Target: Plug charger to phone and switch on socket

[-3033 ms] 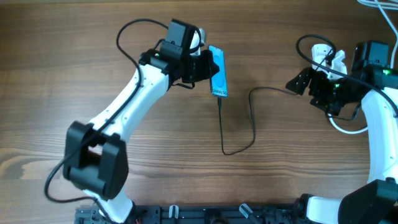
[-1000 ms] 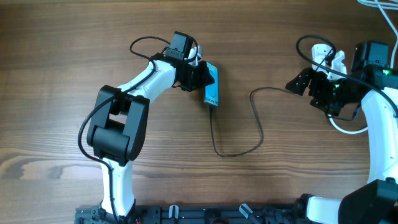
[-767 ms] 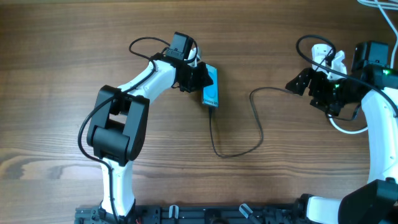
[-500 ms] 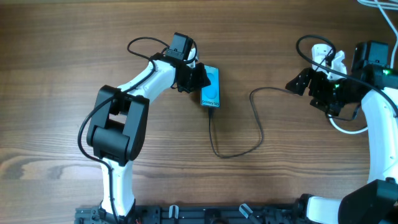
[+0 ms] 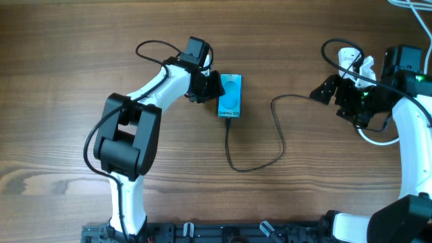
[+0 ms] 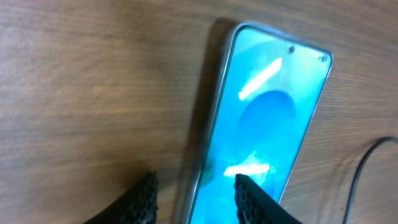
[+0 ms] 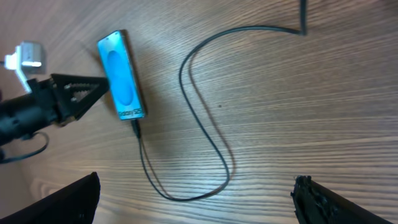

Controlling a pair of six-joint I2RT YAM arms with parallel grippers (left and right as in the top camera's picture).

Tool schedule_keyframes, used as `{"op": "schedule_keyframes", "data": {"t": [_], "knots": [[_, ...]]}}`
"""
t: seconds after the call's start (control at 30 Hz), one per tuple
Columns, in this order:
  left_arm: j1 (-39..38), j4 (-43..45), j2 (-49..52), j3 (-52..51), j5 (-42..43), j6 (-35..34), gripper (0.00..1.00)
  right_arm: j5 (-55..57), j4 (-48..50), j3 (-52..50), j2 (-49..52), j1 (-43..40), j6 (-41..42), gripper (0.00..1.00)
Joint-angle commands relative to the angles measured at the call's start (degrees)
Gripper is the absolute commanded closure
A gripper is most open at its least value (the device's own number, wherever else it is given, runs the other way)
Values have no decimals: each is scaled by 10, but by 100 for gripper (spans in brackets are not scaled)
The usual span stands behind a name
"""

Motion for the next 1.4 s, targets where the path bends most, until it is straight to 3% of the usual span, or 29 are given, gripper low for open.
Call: {"op": "schedule_keyframes", "data": {"t": [0.0,0.1,0.2,0.37,0.43,0.53,0.87,1.07,1.37], "knots": [[7,-29,-52,3,-62,21,54,57,-1,10,5,3,21,0],[8,-47,-106,3,-117,31,47,88,-12,40,5,3,28,0],[8,-60,-173,3,-175,31,0,182,-50,115,18,3,80,1],[8,-55,-267,3,-220,31,0,279,-107,271,83,-1,99,0],[8,-56,-287,3,-219,31,0,330,-101,310,105,-8,147,0],[7,-56,-298,3,-219,31,0,385,-55,317,119,-25,229,0],[7,-64,-297,3,-219,31,0,415,10,316,203,-87,258,0],[7,-64,-297,3,-219,31,0,420,12,316,268,-113,256,0],[7,-64,-297,3,-219,31,0,287,69,284,334,-125,108,0]]}}
